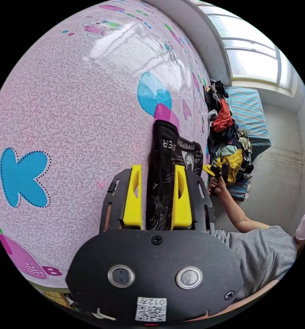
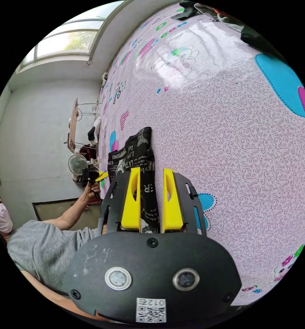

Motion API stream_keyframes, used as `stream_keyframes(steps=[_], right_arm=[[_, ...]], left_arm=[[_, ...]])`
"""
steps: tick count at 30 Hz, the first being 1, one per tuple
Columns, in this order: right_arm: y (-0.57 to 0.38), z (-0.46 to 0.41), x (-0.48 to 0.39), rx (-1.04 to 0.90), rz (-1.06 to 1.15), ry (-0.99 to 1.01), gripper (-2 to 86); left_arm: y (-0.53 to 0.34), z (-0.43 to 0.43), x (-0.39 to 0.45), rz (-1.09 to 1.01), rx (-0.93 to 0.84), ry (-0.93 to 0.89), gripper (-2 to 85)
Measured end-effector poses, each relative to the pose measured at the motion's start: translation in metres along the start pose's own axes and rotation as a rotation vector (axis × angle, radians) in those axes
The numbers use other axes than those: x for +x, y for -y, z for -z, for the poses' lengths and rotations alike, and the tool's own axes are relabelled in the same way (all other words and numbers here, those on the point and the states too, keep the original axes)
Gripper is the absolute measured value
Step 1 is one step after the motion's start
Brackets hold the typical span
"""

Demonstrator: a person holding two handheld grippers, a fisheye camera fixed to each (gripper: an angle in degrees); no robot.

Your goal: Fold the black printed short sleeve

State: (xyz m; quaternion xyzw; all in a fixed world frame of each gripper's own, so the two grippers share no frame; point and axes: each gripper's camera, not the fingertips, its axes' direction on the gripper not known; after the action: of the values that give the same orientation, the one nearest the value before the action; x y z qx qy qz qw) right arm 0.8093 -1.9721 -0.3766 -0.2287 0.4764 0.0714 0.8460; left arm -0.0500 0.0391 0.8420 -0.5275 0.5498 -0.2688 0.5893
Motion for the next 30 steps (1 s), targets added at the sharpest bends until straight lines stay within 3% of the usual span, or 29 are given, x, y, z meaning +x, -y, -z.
stream_keyframes(steps=[6,14,21,30], right_arm=[[0.029,0.017,0.049,-0.084,0.058,-0.016,9.4],[0.041,0.075,0.167,-0.091,0.062,-0.028,2.2],[0.037,0.13,0.283,-0.091,0.053,0.055,6.6],[0.05,0.168,0.421,-0.14,0.126,-0.102,0.9]], left_arm=[[0.016,-0.012,-0.012,-0.026,-0.005,0.009,8.5],[0.029,-0.026,-0.03,-0.096,-0.079,0.096,3.2],[0.017,-0.031,-0.061,-0.07,-0.021,0.017,2.7],[-0.001,-0.036,-0.095,-0.028,0.018,0.069,0.6]])
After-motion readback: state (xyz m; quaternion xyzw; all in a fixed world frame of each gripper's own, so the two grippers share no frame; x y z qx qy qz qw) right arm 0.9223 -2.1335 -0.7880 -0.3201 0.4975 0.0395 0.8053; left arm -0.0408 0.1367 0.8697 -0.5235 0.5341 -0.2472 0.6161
